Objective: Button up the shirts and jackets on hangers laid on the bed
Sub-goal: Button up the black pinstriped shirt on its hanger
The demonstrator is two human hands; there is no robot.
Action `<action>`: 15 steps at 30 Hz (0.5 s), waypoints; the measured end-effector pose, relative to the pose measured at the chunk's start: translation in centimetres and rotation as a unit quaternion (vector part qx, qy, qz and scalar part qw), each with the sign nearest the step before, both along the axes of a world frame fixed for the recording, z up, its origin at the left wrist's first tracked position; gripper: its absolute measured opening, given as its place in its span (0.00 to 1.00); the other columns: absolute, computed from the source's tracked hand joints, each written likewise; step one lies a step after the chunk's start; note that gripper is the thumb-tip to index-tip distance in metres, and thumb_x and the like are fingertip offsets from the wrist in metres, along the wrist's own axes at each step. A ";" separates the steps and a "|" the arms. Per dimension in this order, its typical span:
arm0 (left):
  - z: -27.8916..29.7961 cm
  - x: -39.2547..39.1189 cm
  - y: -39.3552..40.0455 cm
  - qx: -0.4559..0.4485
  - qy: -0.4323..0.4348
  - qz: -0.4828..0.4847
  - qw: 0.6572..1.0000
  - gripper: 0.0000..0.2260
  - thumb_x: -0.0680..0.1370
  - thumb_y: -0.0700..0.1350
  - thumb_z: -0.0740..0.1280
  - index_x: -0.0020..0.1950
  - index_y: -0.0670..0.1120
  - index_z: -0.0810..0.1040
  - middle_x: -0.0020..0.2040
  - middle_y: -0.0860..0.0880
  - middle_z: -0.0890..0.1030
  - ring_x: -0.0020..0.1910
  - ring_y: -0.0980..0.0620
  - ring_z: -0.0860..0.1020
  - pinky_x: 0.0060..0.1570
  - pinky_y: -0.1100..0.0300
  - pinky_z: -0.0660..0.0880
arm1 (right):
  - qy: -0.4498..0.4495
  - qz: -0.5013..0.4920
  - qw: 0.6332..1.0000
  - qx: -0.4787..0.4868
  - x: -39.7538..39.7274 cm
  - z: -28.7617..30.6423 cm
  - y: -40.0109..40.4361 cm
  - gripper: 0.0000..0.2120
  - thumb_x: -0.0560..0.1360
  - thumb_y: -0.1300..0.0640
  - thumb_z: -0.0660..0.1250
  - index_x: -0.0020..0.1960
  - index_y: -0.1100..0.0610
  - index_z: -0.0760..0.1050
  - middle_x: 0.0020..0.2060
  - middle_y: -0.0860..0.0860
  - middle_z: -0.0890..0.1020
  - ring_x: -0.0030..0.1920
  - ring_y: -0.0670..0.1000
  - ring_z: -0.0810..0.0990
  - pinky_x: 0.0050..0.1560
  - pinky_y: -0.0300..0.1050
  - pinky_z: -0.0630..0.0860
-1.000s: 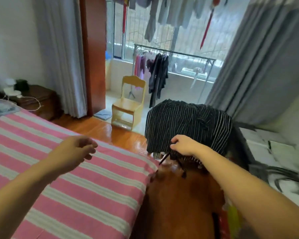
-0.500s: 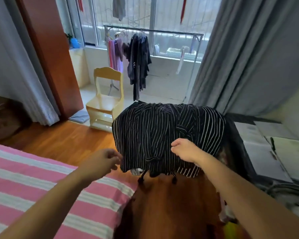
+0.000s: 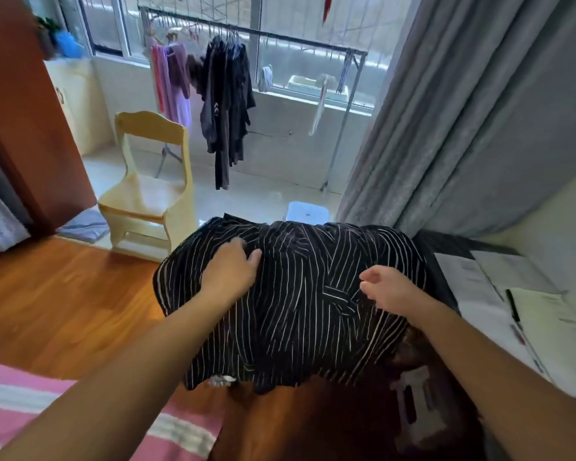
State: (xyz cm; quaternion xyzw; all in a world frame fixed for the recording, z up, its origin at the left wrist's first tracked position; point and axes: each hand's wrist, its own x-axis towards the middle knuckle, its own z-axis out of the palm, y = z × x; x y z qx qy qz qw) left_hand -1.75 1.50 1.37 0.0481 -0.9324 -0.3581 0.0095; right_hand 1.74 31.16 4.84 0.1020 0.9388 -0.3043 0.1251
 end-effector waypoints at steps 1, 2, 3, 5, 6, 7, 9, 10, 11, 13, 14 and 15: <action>0.3 -2.0 0.9 -0.019 0.001 0.004 1.000 0.25 0.83 0.59 0.60 0.74 0.45 0.69 0.67 0.43 0.75 0.58 0.44 0.78 0.54 0.48 0.76 | 0.000 -0.001 1.000 -0.001 -1.1 0.2 -0.2 0.14 0.82 0.55 0.64 0.67 0.56 0.74 0.59 0.51 0.78 0.55 0.51 0.79 0.62 0.53 0.78; 0.2 -3.9 1.8 -0.035 -0.006 0.007 0.999 0.26 0.83 0.60 0.59 0.75 0.44 0.67 0.70 0.42 0.72 0.62 0.41 0.77 0.55 0.47 0.75 | 0.000 -0.001 1.000 -0.002 -2.1 0.3 -0.3 0.14 0.82 0.55 0.64 0.67 0.56 0.74 0.59 0.51 0.78 0.56 0.51 0.79 0.63 0.53 0.77; 0.2 -5.4 2.5 -0.052 -0.020 0.008 0.998 0.27 0.83 0.61 0.59 0.75 0.43 0.67 0.71 0.41 0.71 0.64 0.40 0.76 0.55 0.46 0.75 | 0.000 0.002 1.000 -0.002 -2.9 0.3 -0.5 0.15 0.82 0.55 0.64 0.68 0.55 0.74 0.60 0.50 0.78 0.58 0.51 0.78 0.64 0.53 0.76; -0.7 -8.1 3.5 -0.087 -0.036 -0.007 0.996 0.21 0.83 0.58 0.60 0.69 0.46 0.71 0.66 0.43 0.75 0.58 0.42 0.78 0.51 0.49 0.75 | 0.002 0.013 1.000 0.000 -4.6 0.3 -0.7 0.16 0.82 0.54 0.64 0.69 0.54 0.73 0.62 0.50 0.78 0.61 0.51 0.77 0.65 0.49 0.74; -1.3 -9.2 3.8 -0.094 -0.034 -0.015 0.995 0.14 0.83 0.54 0.61 0.63 0.47 0.75 0.61 0.45 0.79 0.53 0.44 0.78 0.49 0.51 0.75 | 0.003 0.022 1.000 0.004 -5.6 0.3 -0.7 0.16 0.82 0.54 0.64 0.69 0.54 0.73 0.63 0.50 0.78 0.62 0.51 0.76 0.64 0.46 0.72; -1.5 -9.8 3.9 -0.083 -0.025 -0.011 0.996 0.08 0.83 0.50 0.62 0.58 0.48 0.76 0.57 0.46 0.81 0.49 0.47 0.77 0.46 0.53 0.75 | 0.004 0.034 0.999 0.012 -6.7 0.3 -0.7 0.16 0.82 0.54 0.64 0.69 0.55 0.73 0.64 0.50 0.78 0.62 0.50 0.76 0.63 0.44 0.70; -1.2 -9.7 3.5 -0.011 0.018 0.020 1.000 0.04 0.83 0.46 0.63 0.52 0.49 0.77 0.51 0.49 0.82 0.45 0.51 0.77 0.46 0.53 0.75 | 0.012 0.056 0.998 0.027 -9.0 0.3 -0.3 0.15 0.82 0.55 0.64 0.68 0.56 0.74 0.63 0.51 0.79 0.59 0.49 0.76 0.61 0.42 0.69; -0.7 -8.5 3.1 0.039 0.043 0.036 0.998 0.04 0.83 0.46 0.64 0.52 0.48 0.78 0.49 0.51 0.82 0.45 0.53 0.78 0.46 0.55 0.76 | 0.028 0.061 0.997 0.036 -10.1 0.4 0.1 0.15 0.82 0.55 0.64 0.67 0.56 0.75 0.62 0.51 0.80 0.58 0.48 0.76 0.60 0.43 0.70; -0.1 -6.6 2.5 0.079 0.064 0.047 0.994 0.04 0.83 0.46 0.65 0.51 0.49 0.78 0.46 0.53 0.81 0.43 0.55 0.78 0.45 0.59 0.74 | 0.048 0.062 0.996 0.048 -11.2 0.5 0.5 0.14 0.82 0.56 0.64 0.66 0.56 0.76 0.61 0.51 0.80 0.57 0.48 0.76 0.60 0.44 0.71; 0.3 -1.5 0.7 0.107 0.068 0.051 0.991 0.04 0.82 0.45 0.66 0.48 0.49 0.78 0.40 0.54 0.80 0.38 0.57 0.77 0.38 0.63 0.70 | 0.084 0.054 0.992 0.078 -13.6 0.4 1.6 0.14 0.81 0.55 0.65 0.65 0.56 0.77 0.61 0.52 0.81 0.56 0.50 0.77 0.60 0.47 0.73; -0.1 0.7 -0.3 0.090 0.038 0.050 0.994 0.05 0.82 0.45 0.66 0.46 0.50 0.78 0.38 0.52 0.80 0.36 0.54 0.77 0.35 0.61 0.71 | 0.090 0.052 0.990 0.094 -14.7 0.1 2.1 0.14 0.81 0.54 0.65 0.65 0.56 0.77 0.61 0.54 0.81 0.57 0.53 0.78 0.60 0.48 0.73; -1.0 2.4 -1.3 0.066 -0.009 0.051 0.996 0.07 0.82 0.45 0.67 0.44 0.52 0.78 0.37 0.51 0.80 0.36 0.51 0.78 0.35 0.57 0.74 | 0.085 0.056 0.988 0.113 -15.9 -0.6 2.5 0.15 0.81 0.52 0.64 0.65 0.55 0.77 0.61 0.55 0.81 0.58 0.56 0.78 0.61 0.50 0.74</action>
